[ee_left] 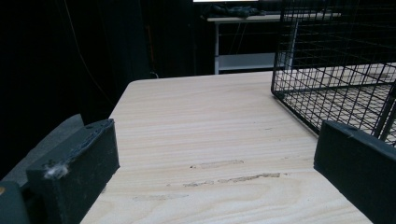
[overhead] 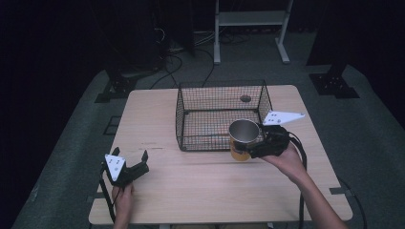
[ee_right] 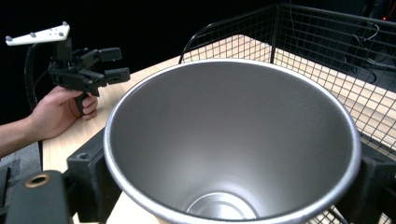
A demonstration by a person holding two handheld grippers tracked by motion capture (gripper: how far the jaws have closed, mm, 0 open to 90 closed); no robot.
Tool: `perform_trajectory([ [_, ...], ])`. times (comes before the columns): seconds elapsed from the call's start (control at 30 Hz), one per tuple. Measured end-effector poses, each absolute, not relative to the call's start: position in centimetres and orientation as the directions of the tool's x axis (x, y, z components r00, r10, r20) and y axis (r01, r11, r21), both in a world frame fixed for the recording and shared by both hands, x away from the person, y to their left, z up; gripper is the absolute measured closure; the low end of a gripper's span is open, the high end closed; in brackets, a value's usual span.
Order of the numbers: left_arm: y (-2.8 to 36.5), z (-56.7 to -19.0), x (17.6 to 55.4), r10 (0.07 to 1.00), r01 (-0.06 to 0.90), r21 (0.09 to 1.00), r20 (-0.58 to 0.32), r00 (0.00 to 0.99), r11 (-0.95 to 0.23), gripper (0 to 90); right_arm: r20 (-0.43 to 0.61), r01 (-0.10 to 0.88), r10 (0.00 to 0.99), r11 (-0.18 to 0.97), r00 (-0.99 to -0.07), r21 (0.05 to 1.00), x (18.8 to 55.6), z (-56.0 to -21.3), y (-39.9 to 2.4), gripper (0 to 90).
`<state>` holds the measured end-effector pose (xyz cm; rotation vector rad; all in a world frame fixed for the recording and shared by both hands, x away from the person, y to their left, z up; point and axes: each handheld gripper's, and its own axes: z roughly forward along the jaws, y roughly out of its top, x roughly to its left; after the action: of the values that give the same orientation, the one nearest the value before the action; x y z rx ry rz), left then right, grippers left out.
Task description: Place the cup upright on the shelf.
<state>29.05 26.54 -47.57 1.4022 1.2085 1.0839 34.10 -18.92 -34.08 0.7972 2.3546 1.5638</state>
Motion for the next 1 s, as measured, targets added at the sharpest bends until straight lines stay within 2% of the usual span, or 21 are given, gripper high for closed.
perform_trajectory([
  [0.53, 26.5, -47.6, 29.1, 0.992, 0.144, 0.988, 0.039, 0.117, -0.055, 0.0, 0.115, 0.316, 0.536, 0.300, -0.836, 0.900, 36.4, -32.0, -18.2, 11.8],
  [1.0, 26.6, -47.6, 29.1, 0.993, 0.145, 0.988, 0.035, 0.116, -0.051, 0.0, 0.104, 0.314, 0.536, 0.317, -0.838, 0.895, 40.1, -30.7, -16.4, 11.8],
])
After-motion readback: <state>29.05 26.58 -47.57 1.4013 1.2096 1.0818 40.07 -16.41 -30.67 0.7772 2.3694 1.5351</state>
